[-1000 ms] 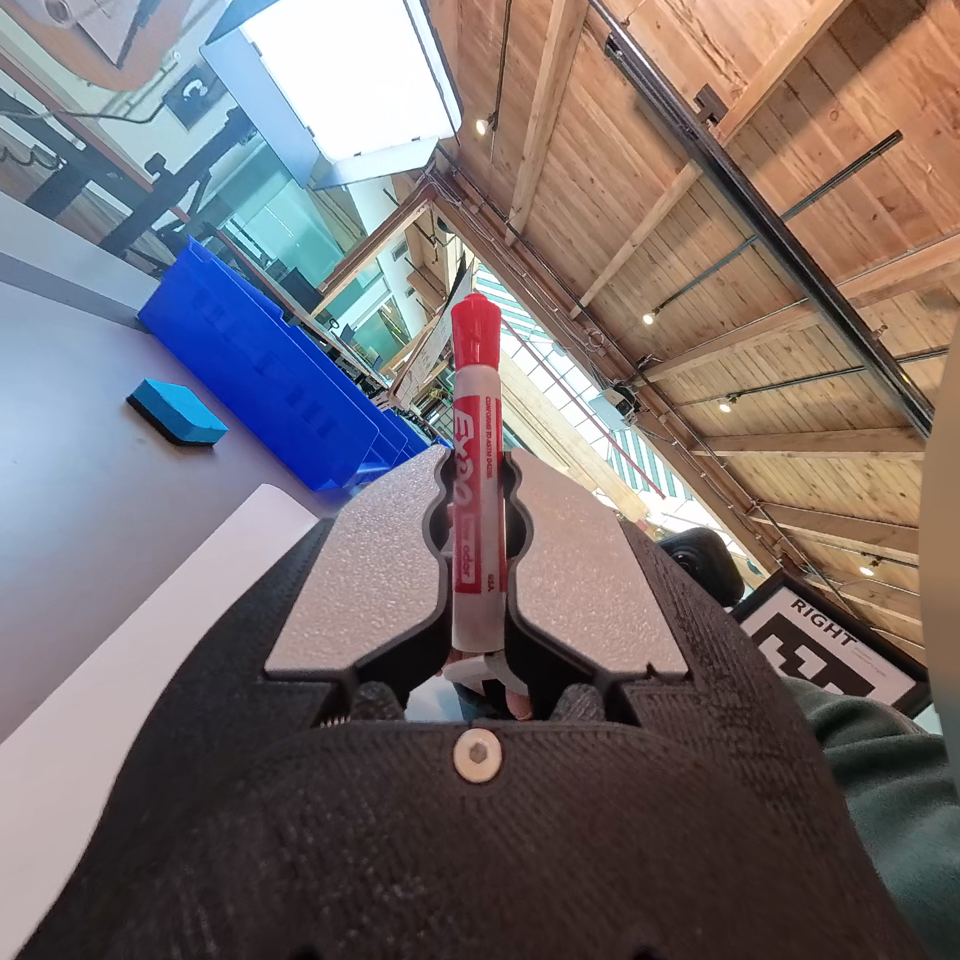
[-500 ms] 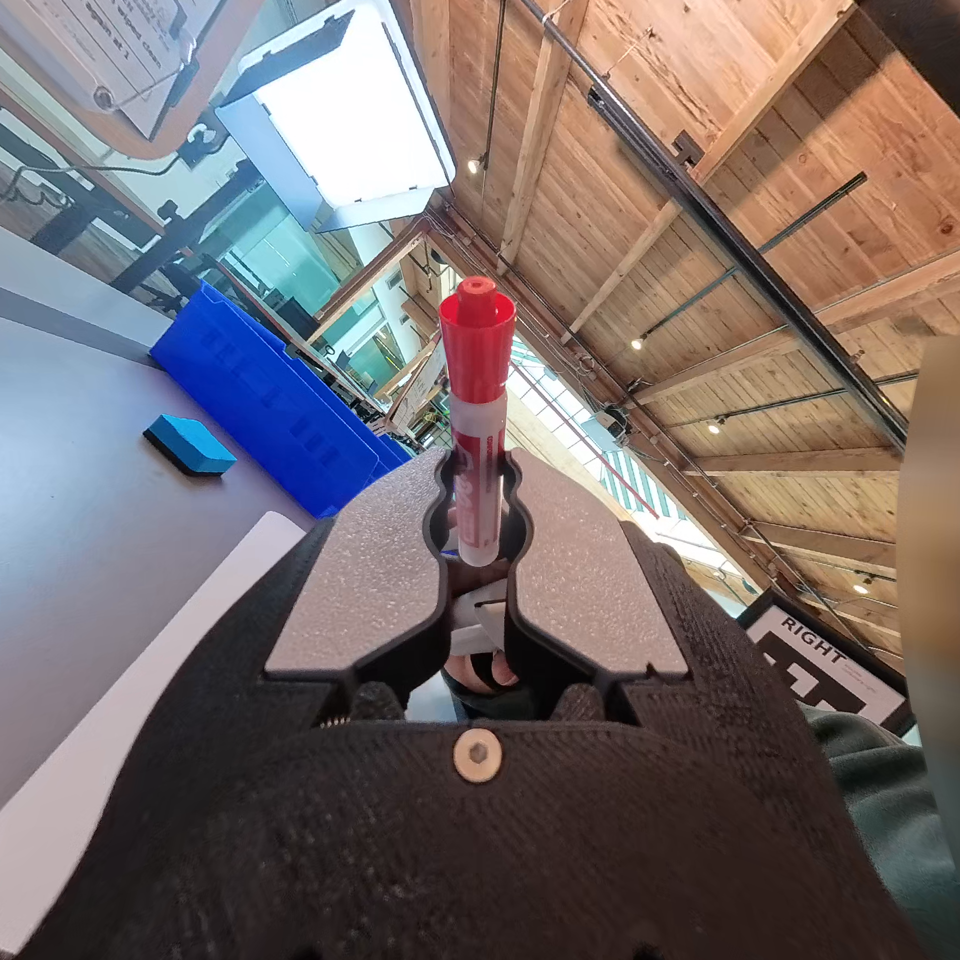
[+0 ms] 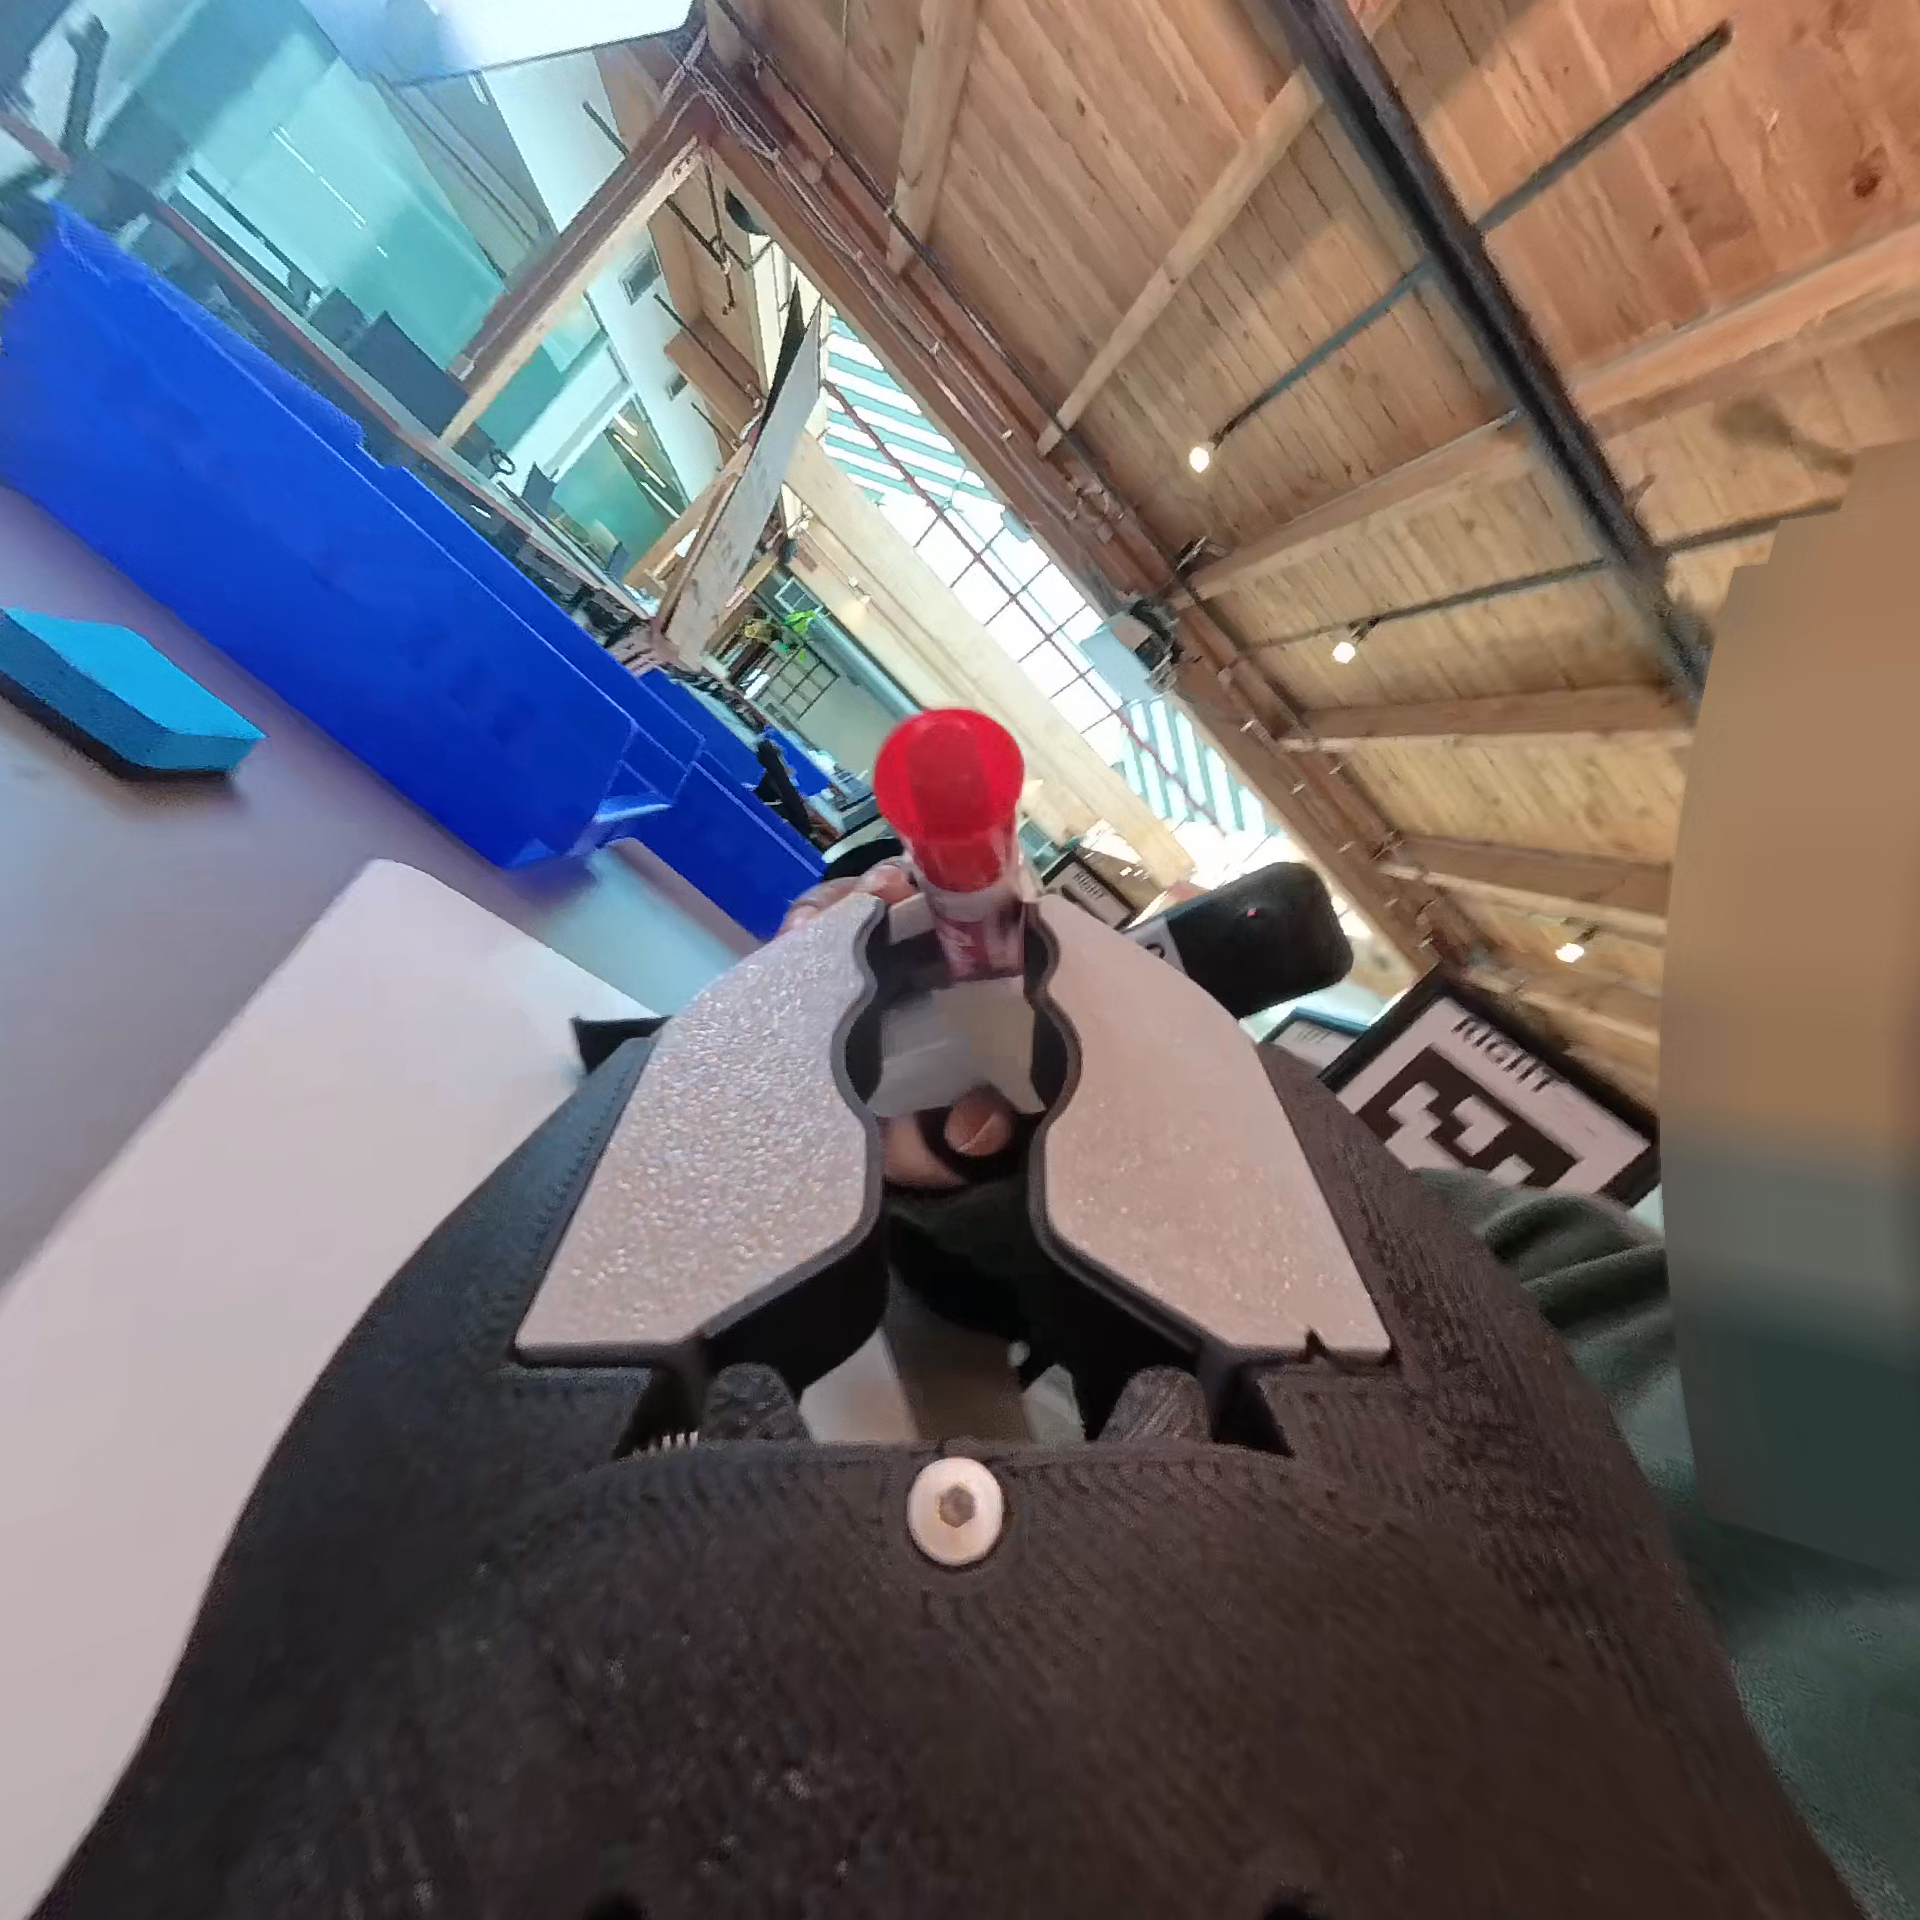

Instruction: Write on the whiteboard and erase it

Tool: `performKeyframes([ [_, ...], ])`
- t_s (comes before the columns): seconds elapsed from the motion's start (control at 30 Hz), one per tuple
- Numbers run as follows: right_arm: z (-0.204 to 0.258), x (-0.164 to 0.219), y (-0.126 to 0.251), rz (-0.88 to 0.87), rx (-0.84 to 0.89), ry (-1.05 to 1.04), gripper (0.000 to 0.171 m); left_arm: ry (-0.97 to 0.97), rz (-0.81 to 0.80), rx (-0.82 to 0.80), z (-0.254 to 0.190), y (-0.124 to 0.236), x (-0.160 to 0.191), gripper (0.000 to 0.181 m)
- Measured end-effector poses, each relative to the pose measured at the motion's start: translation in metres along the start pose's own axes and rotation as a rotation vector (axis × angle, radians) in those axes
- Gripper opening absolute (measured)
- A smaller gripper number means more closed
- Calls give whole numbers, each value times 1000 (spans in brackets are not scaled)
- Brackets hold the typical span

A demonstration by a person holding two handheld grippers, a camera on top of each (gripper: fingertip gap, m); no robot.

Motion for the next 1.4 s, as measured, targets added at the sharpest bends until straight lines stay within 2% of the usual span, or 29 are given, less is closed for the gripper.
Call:
performKeyframes([
  [0.13, -12, 3, 10, -56, -141, -191, 20, -256, 122, -50, -5, 10, -18, 39],
  [0.27, -14, 11, 14, -115, -350, -406, 20, -506, 301, -93, -15, 20, -13, 39],
  [0.37, -8, 18, 12, -108, -472, -482, 20, -638, 359, -135, -17, 27, -3, 35],
  [0.57, 2, 28, 6, -77, -559, -524, 20, -656, 391, -152, -18, 35, 0, 20],
  [0.8, 2, 29, 5, -91, -575, -561, 20, -676, 431, -178, -19, 36, 3, 20],
  [0.97, 6, 26, 6, -94, -545, -498, 21, -574, 391, -135, -18, 37, 0, 20],
  [1.17, 12, 17, 2, -89, -475, -419, 44, -419, 308, -68, -14, 36, 1, 20],
  [1.4, 22, 7, -11, -95, -442, -413, 56, -369, 310, -49, -15, 30, 9, 19],
])
Point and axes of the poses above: each gripper's, where its closed fingertips meet, y back along the fingers, x out of its underside, z = x × y across the jaws, the point moved 8 cm from there along y, back along the fingers, and after that the axes turned 9 degrees about y, right-handed, at the moved point
